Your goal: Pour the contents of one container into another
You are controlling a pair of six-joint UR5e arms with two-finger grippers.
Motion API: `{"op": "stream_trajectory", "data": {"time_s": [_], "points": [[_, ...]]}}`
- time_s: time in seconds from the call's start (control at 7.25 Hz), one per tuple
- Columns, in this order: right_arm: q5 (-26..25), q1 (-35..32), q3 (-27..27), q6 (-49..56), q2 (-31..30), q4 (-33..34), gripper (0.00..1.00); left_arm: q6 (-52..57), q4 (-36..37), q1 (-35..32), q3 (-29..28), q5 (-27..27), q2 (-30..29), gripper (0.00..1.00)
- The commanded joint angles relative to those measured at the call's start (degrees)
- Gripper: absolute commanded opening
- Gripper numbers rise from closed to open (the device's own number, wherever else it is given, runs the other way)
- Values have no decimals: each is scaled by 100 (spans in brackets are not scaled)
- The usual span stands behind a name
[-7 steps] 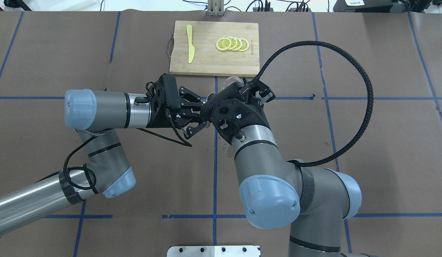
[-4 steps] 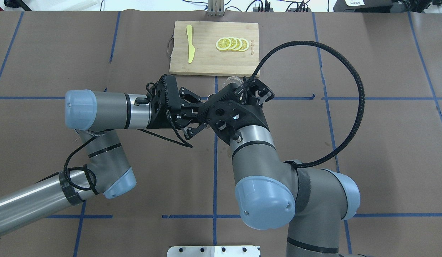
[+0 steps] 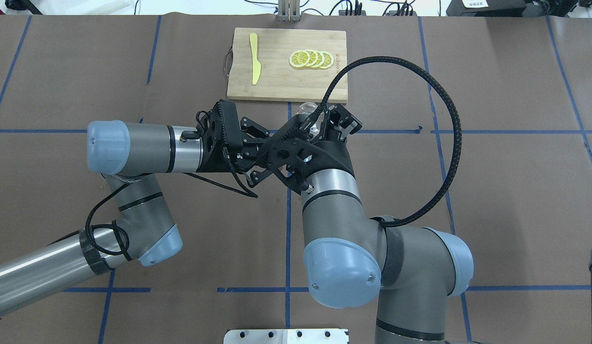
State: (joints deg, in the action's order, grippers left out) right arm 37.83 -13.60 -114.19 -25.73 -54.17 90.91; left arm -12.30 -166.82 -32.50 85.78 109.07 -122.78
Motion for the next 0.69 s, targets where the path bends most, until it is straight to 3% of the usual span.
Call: {"op": "stream_trajectory", "data": {"time_s": [0.0,0.55], "points": [[-170,7,72,146,187,356,0,0,0,7,0,0,0,0],[-399,68,81,613,240,698,0,-9,0,7,18,0,-9,0]]}}
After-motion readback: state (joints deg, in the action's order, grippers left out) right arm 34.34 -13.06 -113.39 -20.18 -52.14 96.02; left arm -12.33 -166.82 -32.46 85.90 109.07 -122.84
